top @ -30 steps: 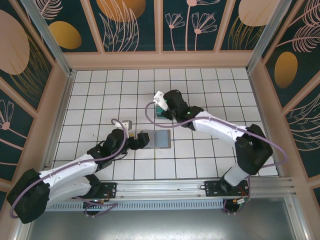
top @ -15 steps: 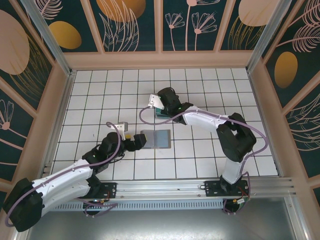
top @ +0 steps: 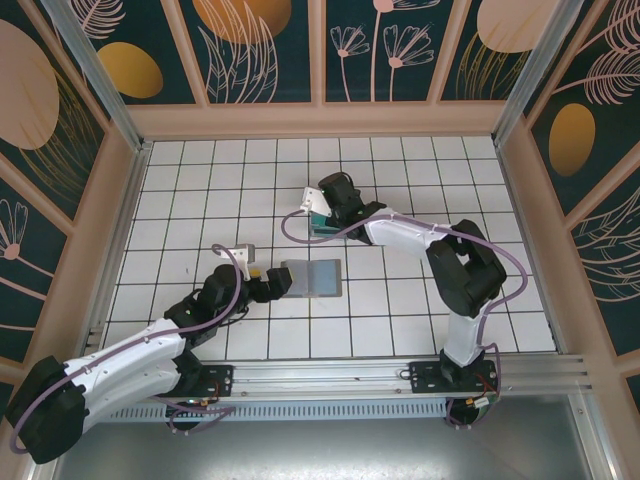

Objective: Take the credit cards out of the card holder

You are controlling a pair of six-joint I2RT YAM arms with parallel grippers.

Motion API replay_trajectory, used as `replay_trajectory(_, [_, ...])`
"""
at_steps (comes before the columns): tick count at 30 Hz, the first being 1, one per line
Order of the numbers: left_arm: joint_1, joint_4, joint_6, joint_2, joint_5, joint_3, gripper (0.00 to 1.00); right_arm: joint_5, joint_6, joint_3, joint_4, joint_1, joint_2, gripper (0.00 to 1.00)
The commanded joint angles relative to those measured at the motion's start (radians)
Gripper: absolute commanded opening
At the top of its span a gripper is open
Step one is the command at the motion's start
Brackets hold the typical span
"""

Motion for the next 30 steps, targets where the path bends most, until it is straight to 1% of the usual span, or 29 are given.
replay_trajectory(1, [0.000, -0.010, 0.022, -0.004, -0.013, -0.008, 0.99, -0.017, -0.008, 0.022, -0.021, 0.001, 0.020, 0.00])
replay_trajectory(5, [0.000, -0.011, 0.022, -0.004, -0.013, -0.010, 0.98, 0.011, -0.013, 0.013, 0.019, 0.004, 0.006, 0.00])
replay_trajectory(15, [0.001, -0.004, 0.022, 0.004, -0.010, -0.010, 0.98, -0.014, -0.025, -0.040, 0.051, 0.023, -0.094, 0.00])
replay_trajectory(19, [0.001, -0.006, 0.021, 0.002, -0.007, -0.010, 0.98, -0.007, -0.031, -0.058, 0.059, 0.022, -0.083, 0.00])
replay_trajectory(30, [0.000, -0.015, 0.021, -0.008, -0.013, -0.020, 0.99, -0.019, -0.003, -0.023, 0.013, 0.012, -0.008, 0.00])
